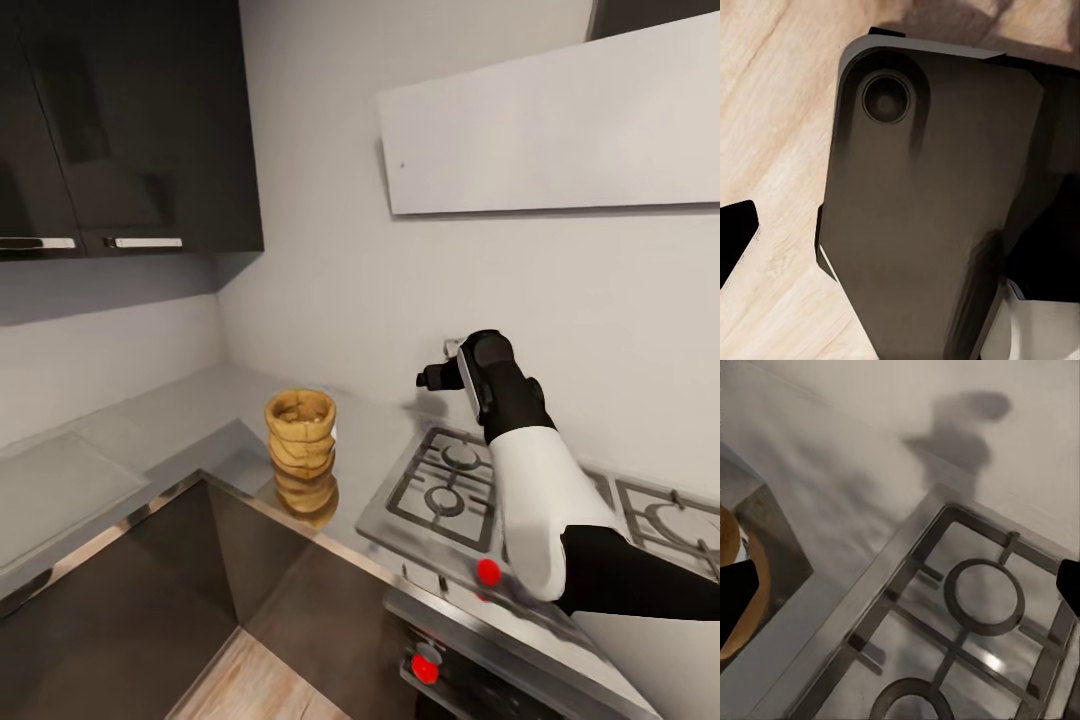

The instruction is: In the kitchen, take the popcorn bag from the countertop, put it into the microwave, and heat it until the popcorn is cooked so the cooked popcorn ends up inside the bag.

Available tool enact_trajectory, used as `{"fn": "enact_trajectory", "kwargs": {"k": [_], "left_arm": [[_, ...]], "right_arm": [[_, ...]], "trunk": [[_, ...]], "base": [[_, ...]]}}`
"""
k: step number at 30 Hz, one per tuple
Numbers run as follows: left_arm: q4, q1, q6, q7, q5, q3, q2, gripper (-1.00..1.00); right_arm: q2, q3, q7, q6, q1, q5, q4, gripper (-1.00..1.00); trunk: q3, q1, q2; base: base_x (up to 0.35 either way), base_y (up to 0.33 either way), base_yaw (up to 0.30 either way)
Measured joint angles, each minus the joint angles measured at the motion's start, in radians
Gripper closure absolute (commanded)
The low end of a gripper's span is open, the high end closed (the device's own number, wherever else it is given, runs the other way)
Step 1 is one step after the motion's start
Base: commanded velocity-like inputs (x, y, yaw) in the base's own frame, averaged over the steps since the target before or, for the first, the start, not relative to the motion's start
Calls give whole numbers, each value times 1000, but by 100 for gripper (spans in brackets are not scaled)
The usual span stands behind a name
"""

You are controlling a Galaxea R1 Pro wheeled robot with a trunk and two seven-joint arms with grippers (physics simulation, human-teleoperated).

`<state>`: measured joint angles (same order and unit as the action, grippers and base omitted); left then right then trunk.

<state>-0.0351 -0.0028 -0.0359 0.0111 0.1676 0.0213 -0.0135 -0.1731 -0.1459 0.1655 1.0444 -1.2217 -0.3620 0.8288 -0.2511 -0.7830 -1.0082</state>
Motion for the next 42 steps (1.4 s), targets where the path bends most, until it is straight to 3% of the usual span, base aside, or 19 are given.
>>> {"fn": "enact_trajectory", "kwargs": {"k": [14, 29, 42], "left_arm": [[0, 0, 0, 0, 0, 0, 0, -100], [0, 0, -1, 0, 0, 1, 0, -100], [0, 0, -2, 0, 0, 2, 0, -100]], "right_arm": [[0, 1, 1, 0, 0, 0, 0, -100], [0, 8, -1, 0, 0, 17, -9, -100], [0, 3, -85, 0, 0, 21, -11, -100]], "trunk": [[0, 0, 0], [0, 0, 0], [0, 0, 0]], "base": [[178, 199, 0], [8, 9, 0], [0, 0, 81]]}}
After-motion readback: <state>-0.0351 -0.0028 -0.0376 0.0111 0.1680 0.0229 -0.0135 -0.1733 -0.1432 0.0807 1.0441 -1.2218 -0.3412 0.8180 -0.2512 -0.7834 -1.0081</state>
